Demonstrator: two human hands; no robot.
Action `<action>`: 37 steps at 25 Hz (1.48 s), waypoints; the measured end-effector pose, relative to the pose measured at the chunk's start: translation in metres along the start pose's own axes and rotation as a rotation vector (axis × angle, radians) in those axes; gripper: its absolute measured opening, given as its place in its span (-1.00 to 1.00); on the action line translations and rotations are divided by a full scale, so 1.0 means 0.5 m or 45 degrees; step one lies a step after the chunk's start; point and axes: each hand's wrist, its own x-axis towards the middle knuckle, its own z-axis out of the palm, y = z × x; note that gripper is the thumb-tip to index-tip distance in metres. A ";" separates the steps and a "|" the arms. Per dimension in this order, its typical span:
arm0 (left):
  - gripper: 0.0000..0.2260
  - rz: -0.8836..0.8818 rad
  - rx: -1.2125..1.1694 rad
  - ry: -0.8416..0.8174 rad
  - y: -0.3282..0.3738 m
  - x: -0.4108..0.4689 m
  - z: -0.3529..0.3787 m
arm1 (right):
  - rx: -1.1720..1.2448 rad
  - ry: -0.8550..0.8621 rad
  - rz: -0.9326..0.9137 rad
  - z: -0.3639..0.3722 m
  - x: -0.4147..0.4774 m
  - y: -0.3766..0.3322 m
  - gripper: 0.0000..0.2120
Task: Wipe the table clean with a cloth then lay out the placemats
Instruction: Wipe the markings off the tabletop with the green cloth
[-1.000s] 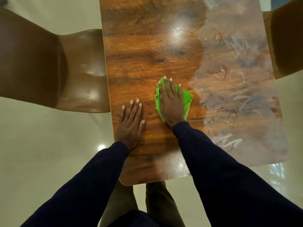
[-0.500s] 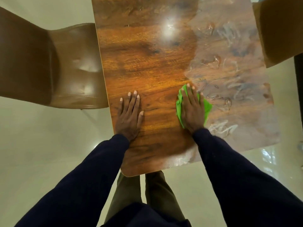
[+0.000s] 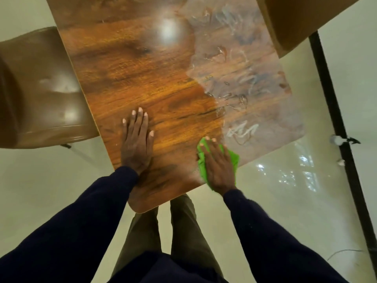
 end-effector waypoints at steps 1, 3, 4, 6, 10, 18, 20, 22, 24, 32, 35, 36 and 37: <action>-0.50 0.015 -0.020 -0.011 0.022 0.001 0.008 | 0.017 0.033 0.097 -0.014 0.008 0.041 -0.47; -0.50 0.056 -0.030 -0.020 0.069 0.012 0.028 | 0.000 0.089 0.247 -0.039 0.066 0.100 -0.44; -0.50 0.068 -0.027 -0.019 0.092 0.017 0.040 | -0.025 0.129 0.311 -0.047 0.110 0.116 -0.43; -0.50 0.083 -0.003 -0.021 0.130 0.029 0.067 | -0.050 0.217 0.396 -0.048 0.201 0.129 -0.46; -0.50 0.111 0.069 -0.030 0.204 0.058 0.122 | -0.047 0.172 0.193 -0.028 0.229 0.077 -0.46; -0.48 -0.004 0.196 -0.095 0.263 0.065 0.169 | -0.025 0.018 0.106 -0.074 0.066 0.307 -0.43; -0.48 -0.010 0.234 -0.093 0.262 0.064 0.172 | -0.053 0.070 0.188 -0.091 0.158 0.332 -0.43; -0.48 -0.001 0.250 -0.074 0.261 0.062 0.174 | -0.065 0.148 0.194 -0.098 0.258 0.327 -0.47; -0.48 0.007 0.248 -0.060 0.259 0.060 0.175 | -0.055 0.188 0.151 -0.092 0.318 0.296 -0.50; -0.47 -0.001 0.211 -0.069 0.266 0.066 0.169 | -0.043 -0.058 -0.509 -0.062 0.081 0.320 -0.44; -0.47 -0.014 0.218 -0.077 0.267 0.068 0.172 | -0.061 -0.037 -0.278 -0.094 0.115 0.407 -0.42; -0.47 -0.014 0.226 -0.077 0.266 0.067 0.174 | -0.078 -0.020 -0.167 -0.102 0.155 0.412 -0.42; -0.46 -0.015 0.232 -0.076 0.264 0.067 0.175 | -0.078 0.022 -0.066 -0.108 0.204 0.405 -0.44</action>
